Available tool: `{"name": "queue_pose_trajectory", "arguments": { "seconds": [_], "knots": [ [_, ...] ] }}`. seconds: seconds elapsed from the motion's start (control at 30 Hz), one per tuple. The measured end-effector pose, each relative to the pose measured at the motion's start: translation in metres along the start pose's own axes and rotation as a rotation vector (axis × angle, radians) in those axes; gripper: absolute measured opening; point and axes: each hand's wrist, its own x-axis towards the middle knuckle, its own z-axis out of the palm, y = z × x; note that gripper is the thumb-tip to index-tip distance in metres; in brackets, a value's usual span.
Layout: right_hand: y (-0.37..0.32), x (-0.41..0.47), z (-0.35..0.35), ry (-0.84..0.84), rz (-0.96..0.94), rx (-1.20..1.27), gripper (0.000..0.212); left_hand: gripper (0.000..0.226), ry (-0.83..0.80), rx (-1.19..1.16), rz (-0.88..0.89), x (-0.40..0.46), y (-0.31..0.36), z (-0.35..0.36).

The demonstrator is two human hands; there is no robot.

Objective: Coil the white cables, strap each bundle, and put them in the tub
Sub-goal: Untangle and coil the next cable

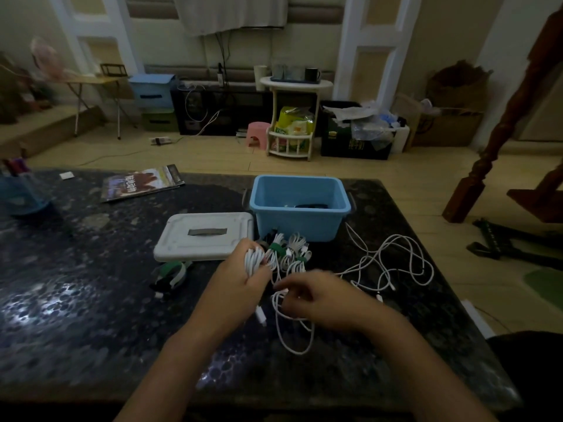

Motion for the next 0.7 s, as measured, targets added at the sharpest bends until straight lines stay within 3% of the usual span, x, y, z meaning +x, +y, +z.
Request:
{"name": "queue_pose_trajectory", "arguments": {
  "seconds": [0.03,0.1,0.17,0.3,0.37,0.53,0.7],
  "knots": [
    [0.0,0.0,-0.002,0.154,0.003,0.077,0.022,0.01,-0.013,0.041,-0.006,0.001,-0.002,0.0],
    [-0.008,-0.002,-0.005,0.364,0.0,0.315,0.03,0.016,-0.048,0.132,-0.012,0.001,-0.002,0.001],
    [-0.018,-0.005,-0.002,0.346,0.025,0.398,0.046,0.026,-0.104,0.21,0.007,-0.001,-0.002,0.003],
    [-0.023,-0.003,0.01,0.334,0.046,0.071,0.053,0.037,-0.21,0.297,0.041,0.0,-0.006,0.007],
    [-0.022,-0.001,0.01,0.353,0.046,0.048,0.055,0.044,-0.223,0.296,0.028,0.001,-0.008,0.008],
    [-0.022,-0.001,0.015,0.292,0.02,0.079,0.054,0.049,-0.166,0.314,0.049,0.001,-0.012,0.012],
    [-0.019,0.004,0.012,0.216,0.03,0.232,0.039,0.054,-0.164,0.393,0.049,0.001,-0.011,0.014]
  ]
}}
